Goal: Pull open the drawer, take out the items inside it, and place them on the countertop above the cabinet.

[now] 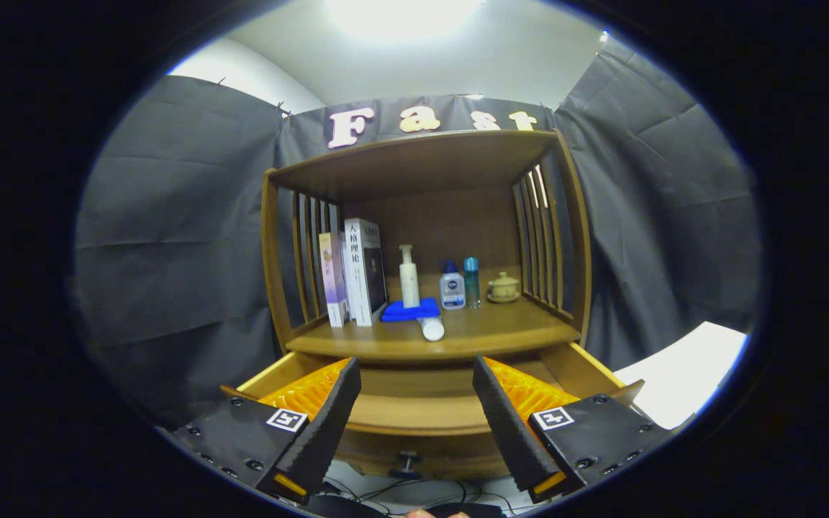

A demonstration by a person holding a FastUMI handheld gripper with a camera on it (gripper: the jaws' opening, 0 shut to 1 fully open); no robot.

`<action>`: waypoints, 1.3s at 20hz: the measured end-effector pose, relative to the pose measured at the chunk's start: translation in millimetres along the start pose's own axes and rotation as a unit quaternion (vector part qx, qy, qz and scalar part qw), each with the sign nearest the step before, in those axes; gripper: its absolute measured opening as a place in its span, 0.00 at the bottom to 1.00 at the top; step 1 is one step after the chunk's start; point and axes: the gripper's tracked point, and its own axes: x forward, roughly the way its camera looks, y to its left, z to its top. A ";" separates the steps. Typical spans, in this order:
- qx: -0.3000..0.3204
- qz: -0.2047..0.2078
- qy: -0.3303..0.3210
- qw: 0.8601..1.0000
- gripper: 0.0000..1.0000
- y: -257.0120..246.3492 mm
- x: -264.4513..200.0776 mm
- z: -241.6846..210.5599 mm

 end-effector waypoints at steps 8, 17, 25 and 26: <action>-0.009 -0.035 0.032 0.999 0.98 -17.9 -22.8 -66.2; 0.004 -0.030 0.093 0.995 0.98 -5.6 3.8 -112.1; 0.027 -0.048 0.139 0.989 0.98 -5.7 29.9 -140.7; 0.022 -0.049 0.140 0.989 0.98 -5.2 28.8 -142.6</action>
